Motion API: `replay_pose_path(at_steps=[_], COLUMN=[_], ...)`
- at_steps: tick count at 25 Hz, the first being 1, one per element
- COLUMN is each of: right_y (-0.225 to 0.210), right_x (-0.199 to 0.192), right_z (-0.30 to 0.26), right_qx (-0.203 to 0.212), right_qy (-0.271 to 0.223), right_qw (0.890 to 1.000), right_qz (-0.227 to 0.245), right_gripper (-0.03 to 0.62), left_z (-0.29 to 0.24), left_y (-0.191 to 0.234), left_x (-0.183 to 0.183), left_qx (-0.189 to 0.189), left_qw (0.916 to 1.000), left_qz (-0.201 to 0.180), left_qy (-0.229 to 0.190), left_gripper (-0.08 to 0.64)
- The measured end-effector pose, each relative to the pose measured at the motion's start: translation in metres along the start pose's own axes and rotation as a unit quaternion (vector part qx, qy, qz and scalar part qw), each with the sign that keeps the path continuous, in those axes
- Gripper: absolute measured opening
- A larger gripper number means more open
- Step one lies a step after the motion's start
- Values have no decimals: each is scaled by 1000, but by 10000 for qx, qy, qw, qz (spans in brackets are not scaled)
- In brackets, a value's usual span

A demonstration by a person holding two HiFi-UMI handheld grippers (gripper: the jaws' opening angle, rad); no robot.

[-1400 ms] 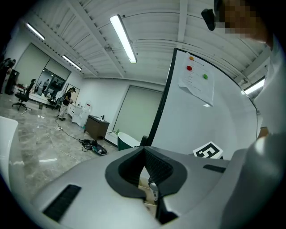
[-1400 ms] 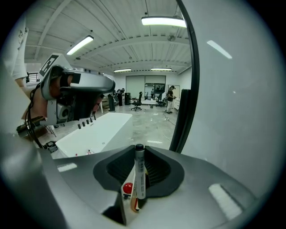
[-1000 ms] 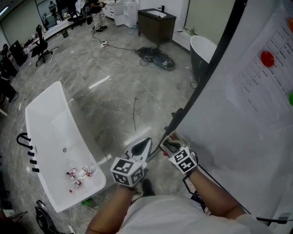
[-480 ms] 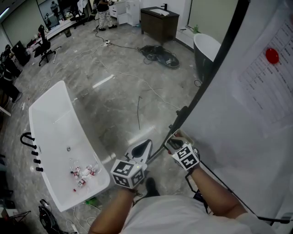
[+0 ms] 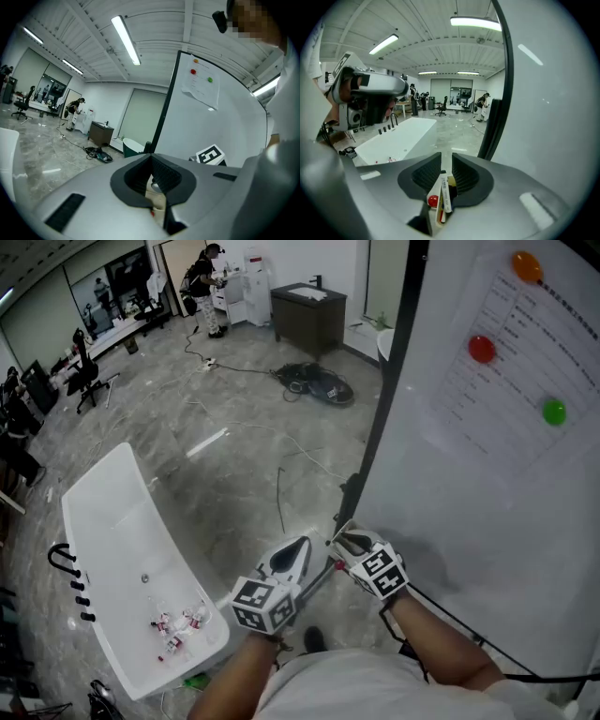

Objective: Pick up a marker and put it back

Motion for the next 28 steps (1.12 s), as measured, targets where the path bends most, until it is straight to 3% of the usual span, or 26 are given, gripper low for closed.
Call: replay_pose_path(at_steps=[5, 13, 18, 28], right_y=[-14, -33, -48, -45], right_x=[53, 115, 126, 127], right_z=[53, 128, 146, 173], right_qx=[-496, -625, -643, -727], right_qy=[-895, -2080, -2390, -2557], right_qw=[9948, 9741, 9656, 9622], right_qz=[23, -631, -801, -584], right_gripper=[35, 8, 3, 2], left_z=[-9, -28, -46, -47], left_y=[-27, -72, -87, -111], left_x=[24, 77, 81, 74], left_qx=[-187, -250, -357, -430], left_qw=[9991, 9950, 9941, 9931], left_qz=[-371, -888, -969, -1025], left_qy=[-69, -375, -327, -366], left_gripper=[2, 2, 2, 2])
Point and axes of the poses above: the fingertips, and each gripper's own axes: z backward along the fingers, y to its left, x out of its top, the point moved 3 cm from there along z, backward along the fingers, and after that the axes turned 8 degrees about z, right-handed, at the moved point
